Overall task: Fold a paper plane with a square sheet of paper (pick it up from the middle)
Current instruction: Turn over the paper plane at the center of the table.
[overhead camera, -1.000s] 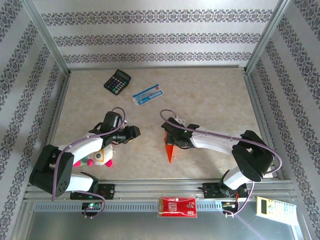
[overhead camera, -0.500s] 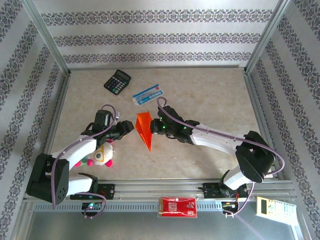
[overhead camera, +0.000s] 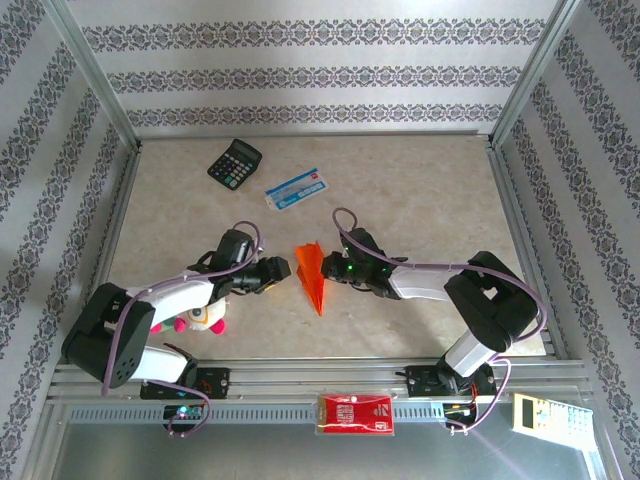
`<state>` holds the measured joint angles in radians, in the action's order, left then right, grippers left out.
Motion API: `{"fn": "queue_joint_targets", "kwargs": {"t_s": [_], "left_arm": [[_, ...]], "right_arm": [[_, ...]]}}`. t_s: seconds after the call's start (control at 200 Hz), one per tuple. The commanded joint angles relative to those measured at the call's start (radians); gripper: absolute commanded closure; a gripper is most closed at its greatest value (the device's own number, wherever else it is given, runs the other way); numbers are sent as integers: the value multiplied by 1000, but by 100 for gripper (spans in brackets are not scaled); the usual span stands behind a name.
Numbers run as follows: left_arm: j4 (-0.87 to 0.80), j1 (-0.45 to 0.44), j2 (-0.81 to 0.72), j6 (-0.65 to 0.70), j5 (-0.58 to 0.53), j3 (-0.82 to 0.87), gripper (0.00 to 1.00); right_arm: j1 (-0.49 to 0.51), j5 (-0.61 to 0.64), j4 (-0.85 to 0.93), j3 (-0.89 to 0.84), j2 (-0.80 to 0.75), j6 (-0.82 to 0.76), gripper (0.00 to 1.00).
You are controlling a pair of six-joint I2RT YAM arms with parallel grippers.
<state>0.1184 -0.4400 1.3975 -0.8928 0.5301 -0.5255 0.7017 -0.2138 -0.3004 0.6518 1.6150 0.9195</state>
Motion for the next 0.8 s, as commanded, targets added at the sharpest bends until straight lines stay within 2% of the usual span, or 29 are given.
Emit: {"fn": "queue_joint_targets", "kwargs": {"t_s": [0.0, 0.11, 0.505, 0.709, 0.794], "left_arm": [[80, -16, 44, -25, -3, -5, 46], [90, -21, 83, -12, 22, -28, 48], [162, -78, 115, -38, 75, -78, 46], [114, -89, 164, -8, 65, -138, 45], [90, -93, 200, 11, 68, -177, 50]], "right_arm": [[-14, -22, -92, -41, 11, 23, 100], [-27, -12, -95, -72, 6, 34, 100], [-47, -12, -106, -116, -35, 35, 100], [-48, -12, -110, -116, -31, 36, 100], [-48, -10, -112, -116, -27, 36, 100]]}}
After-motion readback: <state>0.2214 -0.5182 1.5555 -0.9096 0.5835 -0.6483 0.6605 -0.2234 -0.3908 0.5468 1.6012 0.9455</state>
